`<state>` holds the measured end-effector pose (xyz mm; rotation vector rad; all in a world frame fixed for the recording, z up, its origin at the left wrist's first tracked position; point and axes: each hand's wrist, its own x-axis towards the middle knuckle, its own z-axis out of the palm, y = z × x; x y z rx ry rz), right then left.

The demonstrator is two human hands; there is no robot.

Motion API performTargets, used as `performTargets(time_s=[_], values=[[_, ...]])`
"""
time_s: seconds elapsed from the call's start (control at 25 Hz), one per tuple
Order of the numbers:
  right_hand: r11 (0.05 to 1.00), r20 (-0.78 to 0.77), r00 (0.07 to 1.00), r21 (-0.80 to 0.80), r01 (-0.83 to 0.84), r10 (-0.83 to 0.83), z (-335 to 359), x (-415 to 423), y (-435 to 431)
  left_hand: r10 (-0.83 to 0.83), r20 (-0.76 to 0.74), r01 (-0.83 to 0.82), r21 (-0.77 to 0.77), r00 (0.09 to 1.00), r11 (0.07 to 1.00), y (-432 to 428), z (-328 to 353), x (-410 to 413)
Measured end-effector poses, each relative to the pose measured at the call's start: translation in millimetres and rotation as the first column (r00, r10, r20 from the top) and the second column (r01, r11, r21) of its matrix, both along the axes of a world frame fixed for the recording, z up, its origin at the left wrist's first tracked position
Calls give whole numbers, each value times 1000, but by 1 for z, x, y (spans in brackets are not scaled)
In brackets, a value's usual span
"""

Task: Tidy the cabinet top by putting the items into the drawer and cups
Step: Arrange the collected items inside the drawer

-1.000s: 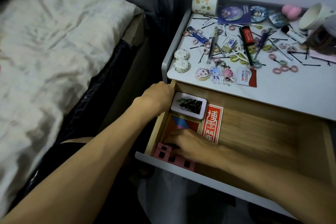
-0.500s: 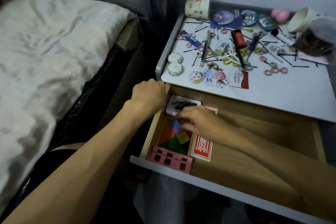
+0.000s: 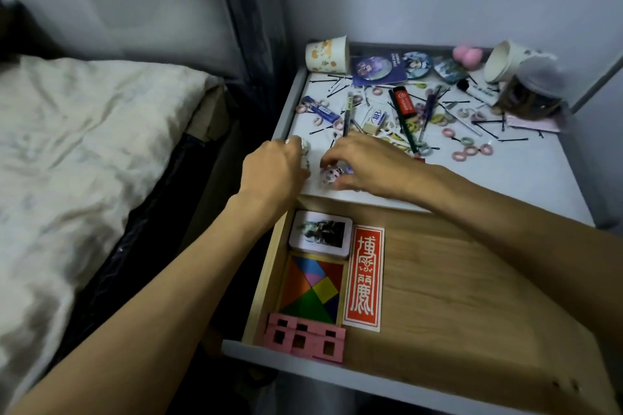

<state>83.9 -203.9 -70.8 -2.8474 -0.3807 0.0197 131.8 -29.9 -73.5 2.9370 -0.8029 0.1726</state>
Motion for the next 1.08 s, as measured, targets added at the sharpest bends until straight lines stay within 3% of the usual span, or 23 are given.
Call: performTargets(time_s=[0.16,0.36,0.52,0.68,0.8,1.0,1.08], values=[[986,-41,999,163,40,-33,-3,3,-3,-10,46,7,55,999,998,-6,3,-1],[919,-78,985,357,170,-152,-8,-1,-10,-20,45,25,-119,999,993,-8,23,22],[796,-153,967,550,254,-204,-5,-3,-16,-118,-113,126,68,987,990,-20,24,52],[628,-207,931,692,357,-301,5,-10,-23,-145,-133,171,211,980,962,-27,22,60],[464,-328,910,784,413,-255,7,-20,-20,-173,-69,184,227,982,956,-25,19,57],[401,-417,897,803,440,-149,8,-43,-5,-246,21,234,239,969,942,-19,20,51],[402,-472,878,791,461,-78,6,-56,2,-240,4,238,116,971,964,-13,24,43]])
